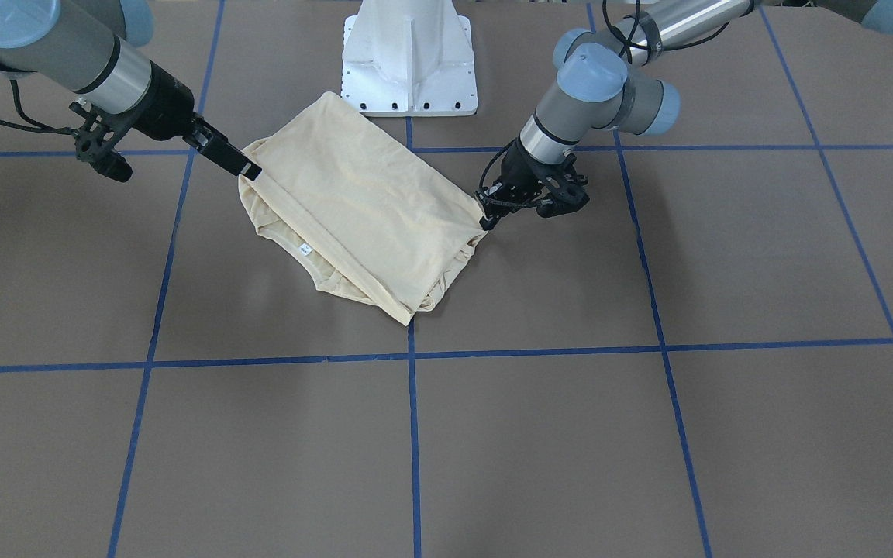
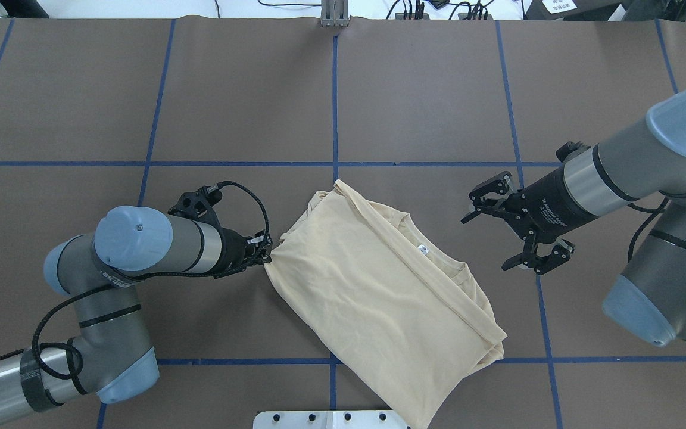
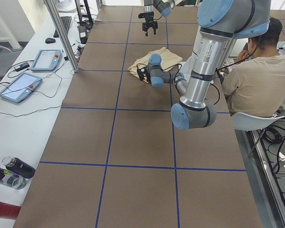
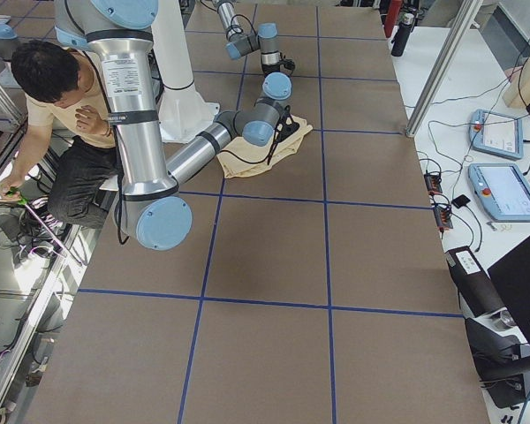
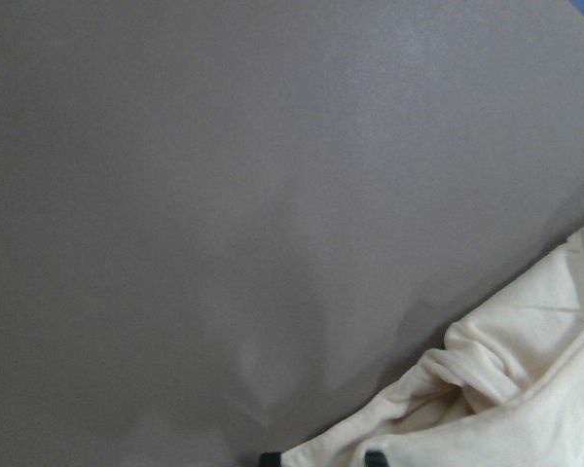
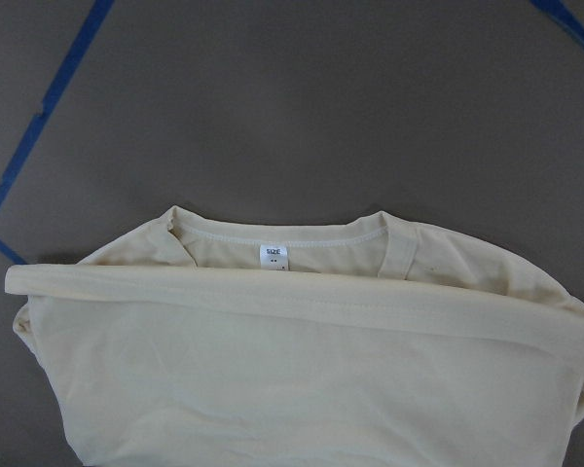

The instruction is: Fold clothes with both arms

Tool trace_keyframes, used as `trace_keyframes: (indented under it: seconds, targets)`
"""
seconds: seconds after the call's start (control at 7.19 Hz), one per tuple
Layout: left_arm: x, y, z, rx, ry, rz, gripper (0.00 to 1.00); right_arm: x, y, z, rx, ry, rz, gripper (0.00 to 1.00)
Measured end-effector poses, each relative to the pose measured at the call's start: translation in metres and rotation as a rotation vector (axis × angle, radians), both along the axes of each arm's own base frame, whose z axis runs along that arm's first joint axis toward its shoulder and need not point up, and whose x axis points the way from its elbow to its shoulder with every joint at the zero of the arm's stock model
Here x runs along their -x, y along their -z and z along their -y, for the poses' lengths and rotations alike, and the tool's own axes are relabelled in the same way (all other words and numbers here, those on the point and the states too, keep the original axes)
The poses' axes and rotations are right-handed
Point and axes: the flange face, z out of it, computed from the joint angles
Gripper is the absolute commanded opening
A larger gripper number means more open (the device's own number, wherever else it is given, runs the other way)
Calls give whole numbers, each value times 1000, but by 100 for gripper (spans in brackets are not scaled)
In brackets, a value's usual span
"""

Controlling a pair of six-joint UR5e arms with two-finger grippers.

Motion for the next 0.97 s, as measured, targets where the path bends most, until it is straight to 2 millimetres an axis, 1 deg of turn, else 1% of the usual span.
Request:
trace_keyframes:
  seconds: [0.14, 0.28, 0.42, 0.7, 0.83, 0.97]
  targets:
    - [13, 5, 18, -64, 6, 6, 0, 1, 3, 1, -1, -1, 1, 100]
    - [26, 12, 43, -124, 26, 15, 0, 2, 7, 3, 3, -2, -3, 100]
    - [35, 16, 77, -151, 65, 29, 0, 4, 12, 6, 8, -3, -9, 100]
    - [35, 19, 156, -178, 133, 84, 0, 8, 16, 12, 13, -13, -23, 100]
    - [35, 11, 189, -199, 156, 104, 0, 13, 16, 18, 14, -18, -29, 100]
    - [30, -2, 212, -229, 168, 105, 46, 21, 20, 27, 10, -22, -30, 100]
